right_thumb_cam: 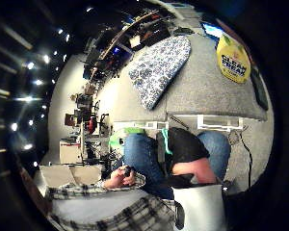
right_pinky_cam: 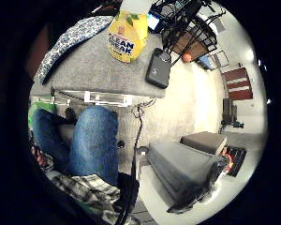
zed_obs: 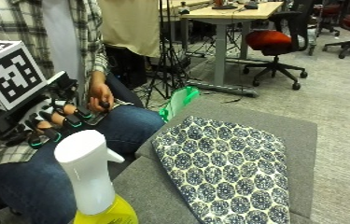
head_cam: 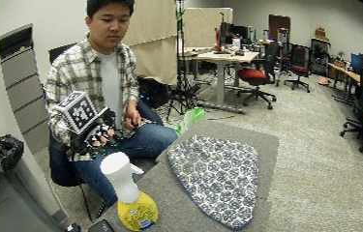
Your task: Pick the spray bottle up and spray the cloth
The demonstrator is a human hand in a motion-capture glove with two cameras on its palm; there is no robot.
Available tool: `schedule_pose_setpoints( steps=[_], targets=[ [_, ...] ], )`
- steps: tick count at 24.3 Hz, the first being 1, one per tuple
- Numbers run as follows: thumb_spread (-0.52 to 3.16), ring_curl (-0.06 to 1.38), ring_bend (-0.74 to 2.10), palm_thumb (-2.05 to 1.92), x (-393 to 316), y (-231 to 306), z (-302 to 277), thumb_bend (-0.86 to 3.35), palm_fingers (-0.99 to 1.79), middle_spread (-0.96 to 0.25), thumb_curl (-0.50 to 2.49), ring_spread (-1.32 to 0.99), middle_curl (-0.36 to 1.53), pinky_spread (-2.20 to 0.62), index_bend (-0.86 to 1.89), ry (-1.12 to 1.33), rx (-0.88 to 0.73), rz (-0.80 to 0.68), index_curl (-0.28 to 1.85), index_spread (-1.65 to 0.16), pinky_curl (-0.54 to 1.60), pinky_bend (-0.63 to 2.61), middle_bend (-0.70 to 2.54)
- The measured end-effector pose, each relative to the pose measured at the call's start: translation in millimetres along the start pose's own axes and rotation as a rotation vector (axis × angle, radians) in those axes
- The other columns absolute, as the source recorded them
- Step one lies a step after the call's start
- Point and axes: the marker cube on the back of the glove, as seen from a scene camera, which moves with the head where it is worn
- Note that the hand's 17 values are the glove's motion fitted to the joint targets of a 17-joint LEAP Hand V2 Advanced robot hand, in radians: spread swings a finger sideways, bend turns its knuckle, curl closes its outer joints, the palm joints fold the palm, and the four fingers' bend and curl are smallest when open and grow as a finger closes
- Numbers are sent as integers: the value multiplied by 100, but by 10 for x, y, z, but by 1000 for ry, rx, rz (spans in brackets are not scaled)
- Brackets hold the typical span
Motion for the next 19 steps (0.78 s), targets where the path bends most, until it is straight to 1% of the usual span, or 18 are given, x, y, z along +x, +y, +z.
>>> schedule_pose_setpoints(
  steps=[4,8,19],
  targets=[
    [61,8,30,43,-8,1,-1,25,24,-4,13,8,6,12,21,1,4,-8,11,-25,9,37,16],
    [78,11,31,46,-26,-13,3,23,22,-5,17,11,8,15,20,0,1,-17,15,-30,11,38,16],
    [101,15,32,50,-31,-42,16,17,19,-6,24,14,14,19,19,0,-19,-20,23,-36,15,41,17]
  ],
)
